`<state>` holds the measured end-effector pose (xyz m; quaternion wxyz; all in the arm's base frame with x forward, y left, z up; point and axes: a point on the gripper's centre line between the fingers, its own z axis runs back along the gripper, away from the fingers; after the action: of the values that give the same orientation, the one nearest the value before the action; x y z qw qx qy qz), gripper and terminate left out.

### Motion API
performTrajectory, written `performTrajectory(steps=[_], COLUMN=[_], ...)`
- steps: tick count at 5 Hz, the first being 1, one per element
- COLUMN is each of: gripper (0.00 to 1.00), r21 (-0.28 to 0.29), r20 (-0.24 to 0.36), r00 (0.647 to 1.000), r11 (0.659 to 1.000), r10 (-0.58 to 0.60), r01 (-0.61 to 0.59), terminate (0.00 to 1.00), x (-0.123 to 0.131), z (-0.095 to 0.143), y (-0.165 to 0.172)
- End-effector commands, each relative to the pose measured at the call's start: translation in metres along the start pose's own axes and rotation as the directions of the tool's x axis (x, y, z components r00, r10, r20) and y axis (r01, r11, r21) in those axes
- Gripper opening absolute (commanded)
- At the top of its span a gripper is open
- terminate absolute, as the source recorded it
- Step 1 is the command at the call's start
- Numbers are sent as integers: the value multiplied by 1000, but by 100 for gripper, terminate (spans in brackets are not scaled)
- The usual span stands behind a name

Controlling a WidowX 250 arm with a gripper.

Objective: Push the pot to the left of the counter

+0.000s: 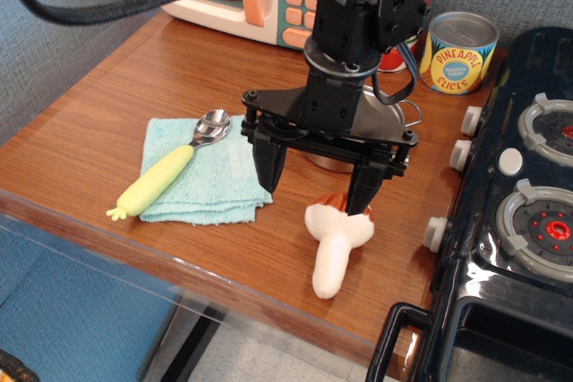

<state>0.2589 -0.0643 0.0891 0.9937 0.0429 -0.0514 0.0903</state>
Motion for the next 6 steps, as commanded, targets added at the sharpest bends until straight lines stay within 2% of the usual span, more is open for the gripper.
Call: performTrajectory(steps=[1, 2, 3, 4, 6], gripper=[100, 100, 100, 100, 100], r21=[0, -21, -36, -58, -36], r20=[0, 12, 31, 15, -7], r00=[1000, 999, 999, 999, 995], r11=[1000, 999, 999, 997, 994], r10=[0, -30, -11, -42, -101], r01=[0, 31, 12, 43, 101], terminate=[0, 0, 0, 0, 0], x=[0, 31, 54, 80, 115], z=[0, -8, -16, -29, -45], y=[0, -18, -23, -34, -41])
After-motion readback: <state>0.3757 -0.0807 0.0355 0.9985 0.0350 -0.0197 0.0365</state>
